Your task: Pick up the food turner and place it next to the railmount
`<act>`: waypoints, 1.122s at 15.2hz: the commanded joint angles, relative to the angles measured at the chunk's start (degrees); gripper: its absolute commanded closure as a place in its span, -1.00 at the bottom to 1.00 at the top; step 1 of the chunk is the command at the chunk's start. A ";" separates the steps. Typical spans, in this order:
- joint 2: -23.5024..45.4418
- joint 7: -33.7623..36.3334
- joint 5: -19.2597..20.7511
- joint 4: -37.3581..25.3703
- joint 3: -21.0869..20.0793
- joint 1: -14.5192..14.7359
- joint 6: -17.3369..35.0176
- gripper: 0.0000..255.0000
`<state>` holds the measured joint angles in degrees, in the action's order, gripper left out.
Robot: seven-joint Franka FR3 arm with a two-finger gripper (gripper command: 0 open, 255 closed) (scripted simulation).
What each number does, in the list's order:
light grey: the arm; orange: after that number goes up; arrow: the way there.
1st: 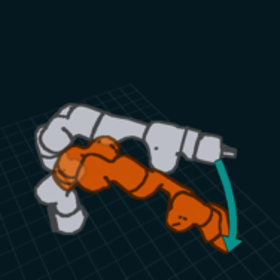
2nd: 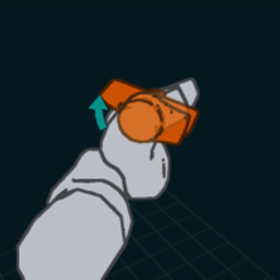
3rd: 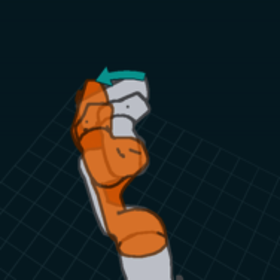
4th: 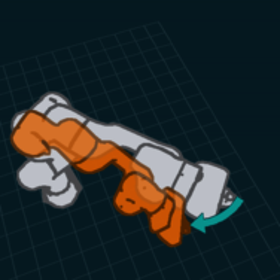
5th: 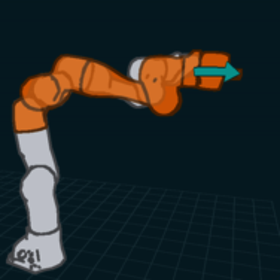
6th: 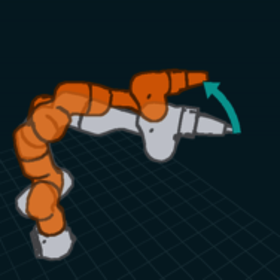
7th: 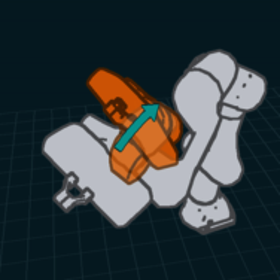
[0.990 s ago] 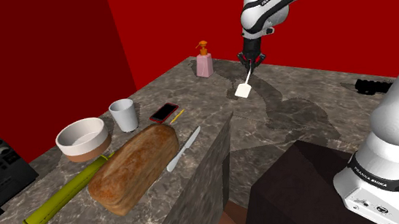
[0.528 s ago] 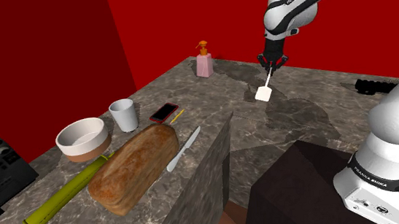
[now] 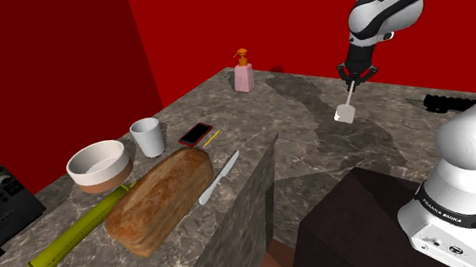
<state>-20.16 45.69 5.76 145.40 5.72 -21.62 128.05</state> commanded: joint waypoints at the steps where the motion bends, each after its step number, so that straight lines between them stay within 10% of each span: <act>1: -2.78 -2.31 0.98 3.03 1.69 -1.36 0.39 1.00; 17: -18.83 -23.64 13.07 12.90 18.13 -16.40 -3.87 1.00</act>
<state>-38.27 23.75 17.87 158.08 22.59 -36.85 124.50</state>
